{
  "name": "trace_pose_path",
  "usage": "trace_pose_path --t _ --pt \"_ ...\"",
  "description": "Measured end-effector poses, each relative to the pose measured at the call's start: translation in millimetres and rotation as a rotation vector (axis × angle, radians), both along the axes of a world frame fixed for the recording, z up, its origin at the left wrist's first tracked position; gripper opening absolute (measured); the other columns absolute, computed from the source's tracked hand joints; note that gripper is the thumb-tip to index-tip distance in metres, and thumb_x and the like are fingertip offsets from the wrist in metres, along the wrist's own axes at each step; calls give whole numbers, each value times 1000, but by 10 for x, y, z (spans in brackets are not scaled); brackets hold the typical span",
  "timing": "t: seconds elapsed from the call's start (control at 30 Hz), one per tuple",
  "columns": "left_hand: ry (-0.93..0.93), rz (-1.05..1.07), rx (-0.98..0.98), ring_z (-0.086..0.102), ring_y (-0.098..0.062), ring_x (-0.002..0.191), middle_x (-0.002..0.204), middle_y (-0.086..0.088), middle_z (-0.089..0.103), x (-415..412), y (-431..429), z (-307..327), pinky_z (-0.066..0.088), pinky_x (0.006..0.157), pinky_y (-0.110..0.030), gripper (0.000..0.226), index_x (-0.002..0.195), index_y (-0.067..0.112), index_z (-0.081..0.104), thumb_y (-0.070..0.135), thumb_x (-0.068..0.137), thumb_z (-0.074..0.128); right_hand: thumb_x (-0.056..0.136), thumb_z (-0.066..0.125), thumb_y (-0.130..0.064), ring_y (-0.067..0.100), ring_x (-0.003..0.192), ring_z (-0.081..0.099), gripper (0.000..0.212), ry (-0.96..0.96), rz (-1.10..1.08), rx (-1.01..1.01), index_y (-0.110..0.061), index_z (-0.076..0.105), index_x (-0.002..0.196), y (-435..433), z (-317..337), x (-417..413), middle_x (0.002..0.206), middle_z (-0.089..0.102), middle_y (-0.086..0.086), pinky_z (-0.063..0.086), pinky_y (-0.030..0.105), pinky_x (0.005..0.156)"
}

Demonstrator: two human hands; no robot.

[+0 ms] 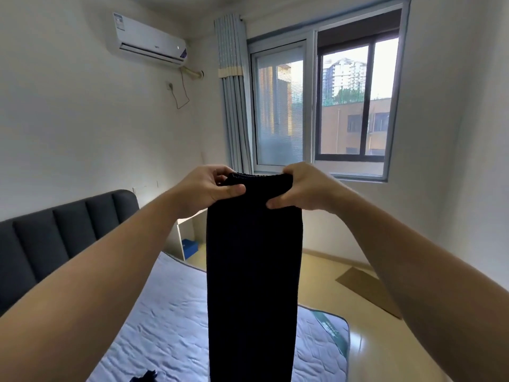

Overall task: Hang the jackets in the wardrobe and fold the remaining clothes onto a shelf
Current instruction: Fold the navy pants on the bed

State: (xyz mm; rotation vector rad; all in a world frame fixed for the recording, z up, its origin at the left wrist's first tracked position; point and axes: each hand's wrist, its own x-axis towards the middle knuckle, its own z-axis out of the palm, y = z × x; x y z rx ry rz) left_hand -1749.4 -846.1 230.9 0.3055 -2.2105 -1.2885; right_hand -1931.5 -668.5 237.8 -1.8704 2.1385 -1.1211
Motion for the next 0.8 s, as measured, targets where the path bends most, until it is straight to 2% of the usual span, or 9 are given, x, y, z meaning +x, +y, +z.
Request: trace_pose_path --t 0.1,0.2,0.33,0.43,0.5,0.57,0.6,0.7,0.8 --pt "-45 -36 -18 68 -28 96 104 -23 70 -296 -291 -61 57 92 -36 40 111 -1 69 20 80 81 72 89 -33 15 76 66 30 53 46 21 -22 64 86 -182 -55 -337 77 65 -4 52 31 68" --pt "-187 -176 11 66 -25 96 100 -16 70 -656 -595 -178 53 95 -39 40 109 1 69 24 81 85 74 88 -42 10 82 72 25 -45 201 329 -29 73 89 -275 -95 -749 86 74 -7 54 25 70" --pt "-323 -330 104 69 -20 93 98 -9 72 -1318 -930 -333 56 81 -25 32 109 1 67 17 85 81 76 88 -39 25 99 74 38 -246 245 582 -19 75 105 -498 -179 -1407 106 76 7 60 42 87" --pt "-309 -176 -15 70 -6 81 87 4 75 -1869 -1131 -421 52 69 -13 24 107 6 67 11 86 78 74 89 -31 19 81 76 34 -138 -15 441 -17 69 97 -826 -237 -1790 89 76 3 64 39 70" --pt "-320 -40 -194 64 2 64 77 11 72 -2261 -1229 -456 44 56 -6 20 103 14 66 9 88 77 75 85 -37 20 74 70 31 144 -214 391 -23 61 87 -1038 -276 -1969 83 68 -2 57 35 55" --pt "-319 89 -360 63 -1 69 84 10 67 -2631 -1310 -458 42 56 -9 21 105 20 62 15 90 76 78 75 -45 21 81 63 31 489 -409 335 -27 53 89 -1195 -320 -2133 86 61 -7 43 31 57" --pt "-317 155 -444 64 -6 80 91 9 66 -2796 -1342 -449 45 62 -14 22 109 23 61 20 91 74 81 71 -42 25 87 62 28 550 -459 285 -26 51 93 -1246 -332 -2208 91 60 -5 41 33 60" --pt "-271 295 -594 63 -20 98 108 2 66 -3166 -1383 -363 53 84 -36 26 119 26 57 28 95 67 91 61 -16 34 95 63 22 527 -509 129 -17 51 111 -1336 -320 -2398 104 59 7 46 38 69" --pt "-105 278 -410 72 -19 79 108 -2 65 -3348 -1322 -274 58 63 -28 20 114 27 52 18 99 61 93 54 -2 38 94 63 27 530 -520 -10 -12 50 118 -1346 -257 -2457 103 50 9 49 42 73"
